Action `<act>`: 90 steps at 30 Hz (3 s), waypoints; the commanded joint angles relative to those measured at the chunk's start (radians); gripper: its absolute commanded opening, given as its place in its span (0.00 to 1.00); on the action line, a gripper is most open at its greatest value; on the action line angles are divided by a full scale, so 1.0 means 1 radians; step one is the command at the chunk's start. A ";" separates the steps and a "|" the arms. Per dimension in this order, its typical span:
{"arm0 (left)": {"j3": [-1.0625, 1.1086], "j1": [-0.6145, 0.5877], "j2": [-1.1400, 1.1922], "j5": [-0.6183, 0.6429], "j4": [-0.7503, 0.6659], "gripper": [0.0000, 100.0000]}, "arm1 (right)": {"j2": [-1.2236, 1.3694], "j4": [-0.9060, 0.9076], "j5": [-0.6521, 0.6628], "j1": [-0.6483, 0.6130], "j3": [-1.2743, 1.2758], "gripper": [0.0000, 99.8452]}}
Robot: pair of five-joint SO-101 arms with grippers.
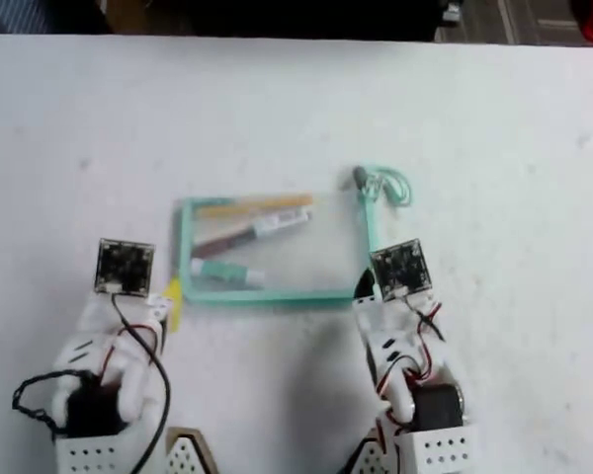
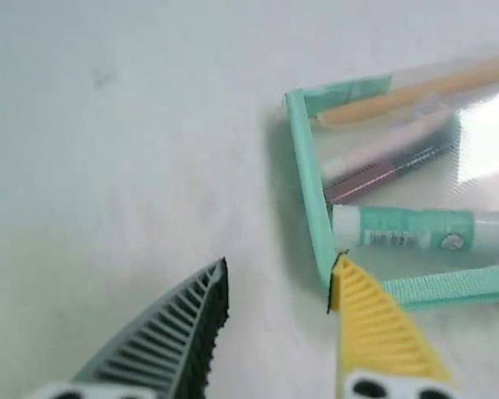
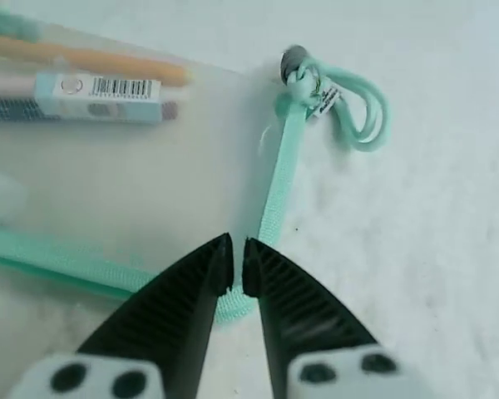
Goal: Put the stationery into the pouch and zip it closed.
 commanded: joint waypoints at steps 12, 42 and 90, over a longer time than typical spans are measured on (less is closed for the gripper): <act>0.135 -0.002 -0.007 0.005 -0.049 0.21 | -0.007 0.125 0.009 -0.004 0.012 0.02; 0.135 -0.002 -0.005 0.011 0.150 0.02 | -0.007 0.412 0.003 0.002 0.012 0.02; 0.135 0.061 -0.005 0.014 0.150 0.02 | -0.007 0.412 0.003 -0.002 0.012 0.02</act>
